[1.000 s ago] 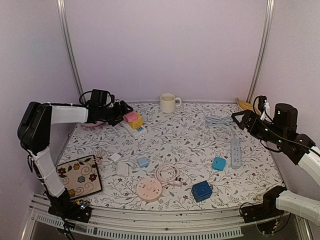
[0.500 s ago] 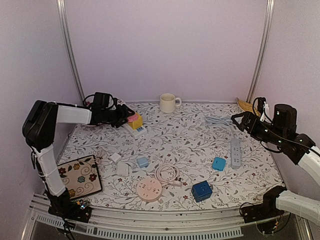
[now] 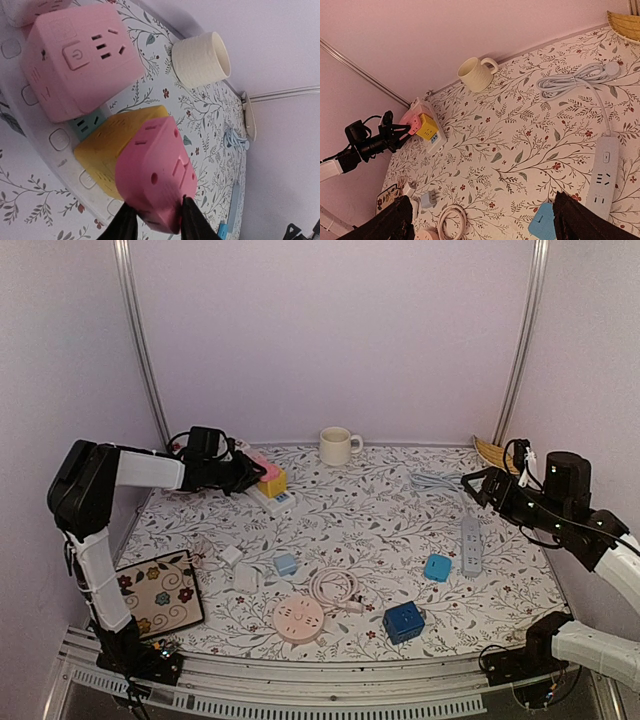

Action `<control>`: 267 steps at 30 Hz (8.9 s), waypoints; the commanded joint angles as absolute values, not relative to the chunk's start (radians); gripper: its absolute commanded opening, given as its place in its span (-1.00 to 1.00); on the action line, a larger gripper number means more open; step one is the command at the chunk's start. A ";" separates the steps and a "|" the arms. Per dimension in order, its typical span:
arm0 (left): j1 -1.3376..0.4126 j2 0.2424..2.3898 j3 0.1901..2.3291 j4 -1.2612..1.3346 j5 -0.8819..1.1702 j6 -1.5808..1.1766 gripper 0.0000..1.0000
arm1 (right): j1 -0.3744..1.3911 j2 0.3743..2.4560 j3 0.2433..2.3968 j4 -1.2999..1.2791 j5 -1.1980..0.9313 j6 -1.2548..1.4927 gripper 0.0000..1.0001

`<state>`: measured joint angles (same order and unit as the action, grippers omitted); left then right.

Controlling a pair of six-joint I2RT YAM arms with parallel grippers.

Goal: Pull the plug off the socket

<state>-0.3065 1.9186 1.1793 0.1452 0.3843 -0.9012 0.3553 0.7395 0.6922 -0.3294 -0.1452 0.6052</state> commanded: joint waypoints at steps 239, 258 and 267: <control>-0.799 1.616 0.673 0.410 0.278 -0.945 0.65 | 1.048 1.847 1.302 -0.541 0.369 0.680 -0.16; -0.821 1.839 0.759 0.568 0.351 -1.100 0.55 | 0.999 1.597 1.032 -0.174 0.184 0.707 -0.59; -0.857 1.930 0.822 0.597 0.344 -1.177 0.40 | 1.000 1.549 0.936 -0.035 0.142 0.748 -0.69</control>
<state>-0.8295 1.8950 0.7872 0.5655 0.3458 -1.1347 0.9989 1.6291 0.9565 -0.2276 0.1631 0.7227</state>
